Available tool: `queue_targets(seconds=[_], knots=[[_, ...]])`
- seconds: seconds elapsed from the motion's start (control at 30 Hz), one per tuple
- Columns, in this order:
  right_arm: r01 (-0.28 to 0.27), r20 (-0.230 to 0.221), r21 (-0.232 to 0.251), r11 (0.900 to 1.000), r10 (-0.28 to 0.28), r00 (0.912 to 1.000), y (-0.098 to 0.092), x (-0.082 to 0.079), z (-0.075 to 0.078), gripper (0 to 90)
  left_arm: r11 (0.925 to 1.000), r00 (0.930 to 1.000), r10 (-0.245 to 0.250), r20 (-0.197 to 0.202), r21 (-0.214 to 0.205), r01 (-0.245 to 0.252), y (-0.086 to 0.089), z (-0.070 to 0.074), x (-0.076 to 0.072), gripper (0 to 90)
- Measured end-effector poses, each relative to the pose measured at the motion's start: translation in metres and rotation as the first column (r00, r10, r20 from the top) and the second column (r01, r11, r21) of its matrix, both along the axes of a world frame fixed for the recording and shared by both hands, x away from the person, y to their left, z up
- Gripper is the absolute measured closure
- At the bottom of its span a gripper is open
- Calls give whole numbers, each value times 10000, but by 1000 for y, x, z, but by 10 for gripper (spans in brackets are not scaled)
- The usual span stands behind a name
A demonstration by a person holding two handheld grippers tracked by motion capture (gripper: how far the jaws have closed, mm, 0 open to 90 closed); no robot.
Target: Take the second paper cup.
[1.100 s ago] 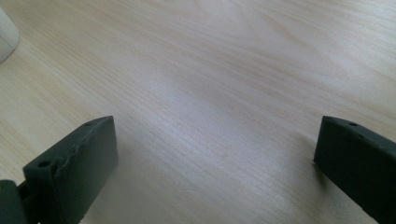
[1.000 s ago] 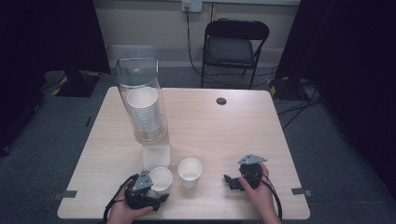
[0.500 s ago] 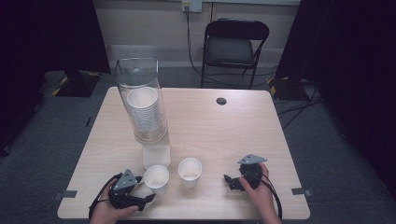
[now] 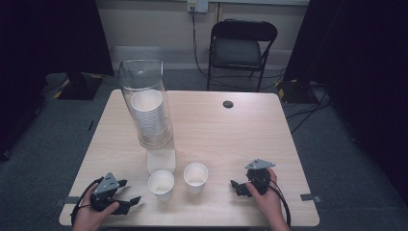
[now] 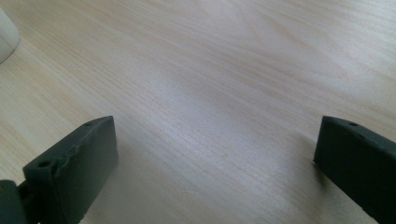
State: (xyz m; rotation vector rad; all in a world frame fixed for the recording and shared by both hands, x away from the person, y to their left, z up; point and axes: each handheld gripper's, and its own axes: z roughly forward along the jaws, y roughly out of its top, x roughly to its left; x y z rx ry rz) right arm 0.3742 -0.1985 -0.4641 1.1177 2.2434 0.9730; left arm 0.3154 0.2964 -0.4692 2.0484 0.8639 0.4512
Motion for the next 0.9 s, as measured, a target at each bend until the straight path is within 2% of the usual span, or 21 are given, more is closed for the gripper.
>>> queue_targets(seconds=[0.07, 0.13, 0.3, 0.4, 0.57, 0.63, 0.83, 0.9], knots=[[4, 9, -7, 10000, -4, 10000, 0, 0, 0, 0, 9998, 9999, 166, -42, -90, -166, 4, -1, 2, 161], [1, 13, -8, 10000, -1, 10000, 0, 0, 0, 0, 9997, 9997, 258, -49, 44, -258, 9, -1, 5, 161], [25, 21, -23, 10000, -25, 10000, 0, 0, 0, 0, 9977, 9976, 660, -187, -116, -663, 19, -4, 9, 161], [59, 17, -29, 10000, -59, 10000, 0, 0, 0, 0, 9973, 9971, 732, -215, 108, -730, 23, -7, 11, 160], [66, 18, -33, 10000, -66, 10000, 0, -1, 0, 0, 9970, 9970, 761, -104, 169, -759, 23, -8, 12, 156], [69, 14, -32, 10000, -69, 10000, 0, -1, 0, 0, 9955, 9972, 745, 61, 587, -748, 20, -8, 12, 149], [80, 53, -20, 10000, -80, 10000, -4, -3, 0, 0, 9957, 9973, 737, -61, 560, -733, 18, -9, 14, 97], [180, 97, 28, 9998, -181, 9998, -8, -4, 0, 35, 9958, 9973, 732, -57, 564, -728, 18, -9, 14, 96]])
